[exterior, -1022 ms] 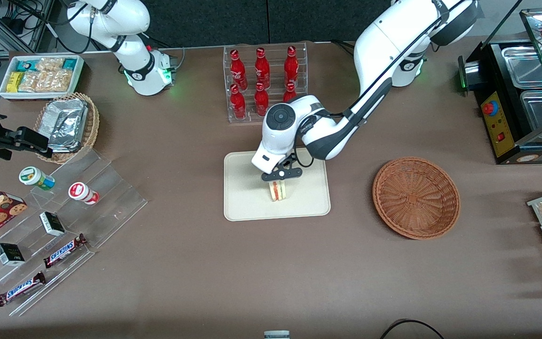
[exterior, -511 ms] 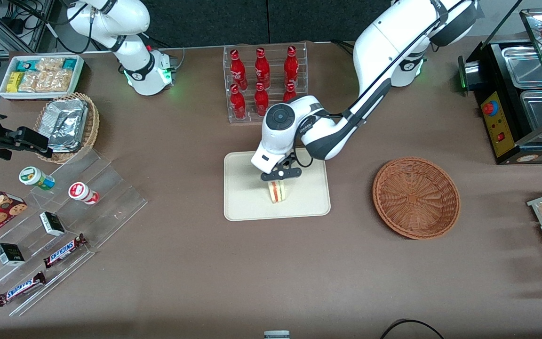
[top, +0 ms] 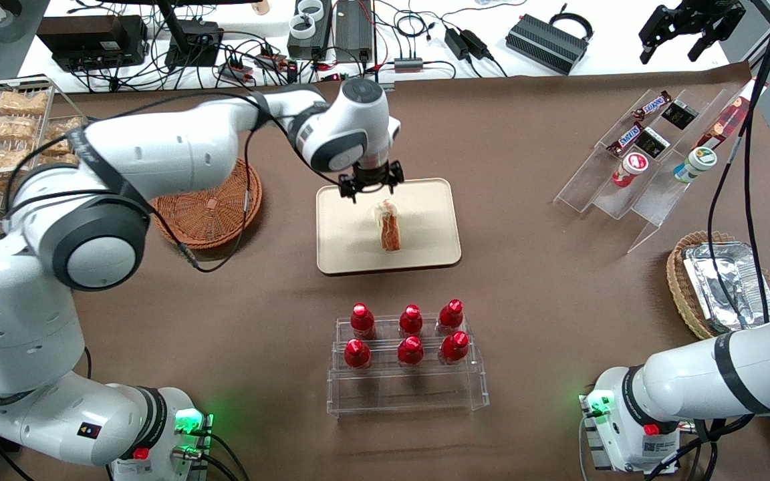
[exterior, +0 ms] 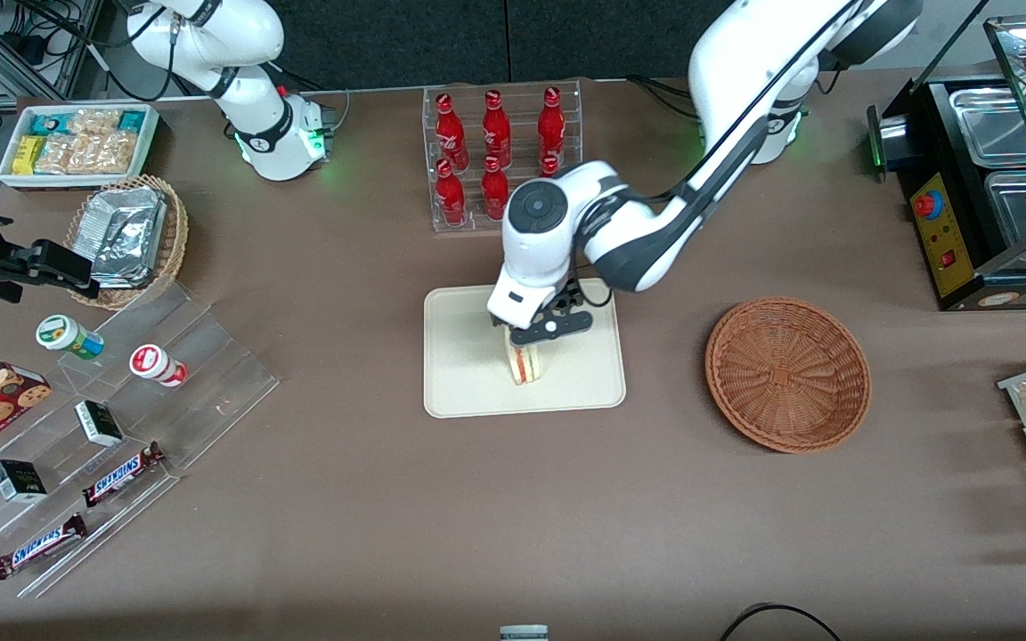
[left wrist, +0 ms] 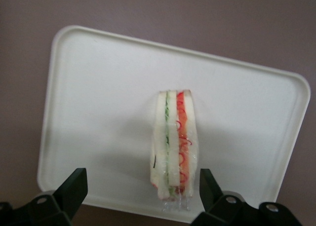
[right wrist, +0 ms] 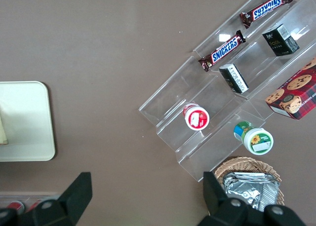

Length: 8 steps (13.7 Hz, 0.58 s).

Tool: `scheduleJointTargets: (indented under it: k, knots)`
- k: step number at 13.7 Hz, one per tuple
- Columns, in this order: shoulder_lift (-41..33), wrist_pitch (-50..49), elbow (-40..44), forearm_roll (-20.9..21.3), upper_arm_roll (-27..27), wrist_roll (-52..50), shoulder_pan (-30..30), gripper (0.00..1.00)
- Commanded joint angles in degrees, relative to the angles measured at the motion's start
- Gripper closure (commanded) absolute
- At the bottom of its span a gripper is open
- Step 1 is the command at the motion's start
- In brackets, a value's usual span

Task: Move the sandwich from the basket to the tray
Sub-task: 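Open the left gripper to release the sandwich and rise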

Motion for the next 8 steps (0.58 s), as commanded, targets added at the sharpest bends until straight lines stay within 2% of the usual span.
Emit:
scheduleJointTargets:
  k: [1, 8]
  knots:
    - [-6.5, -4.6, -0.8, -3.2, 0.2, -1.6, 1.3, 0.0]
    - [-10.6, -21.6, 6.2, -4.6, 0.1, 2.5, 6.2, 0.0]
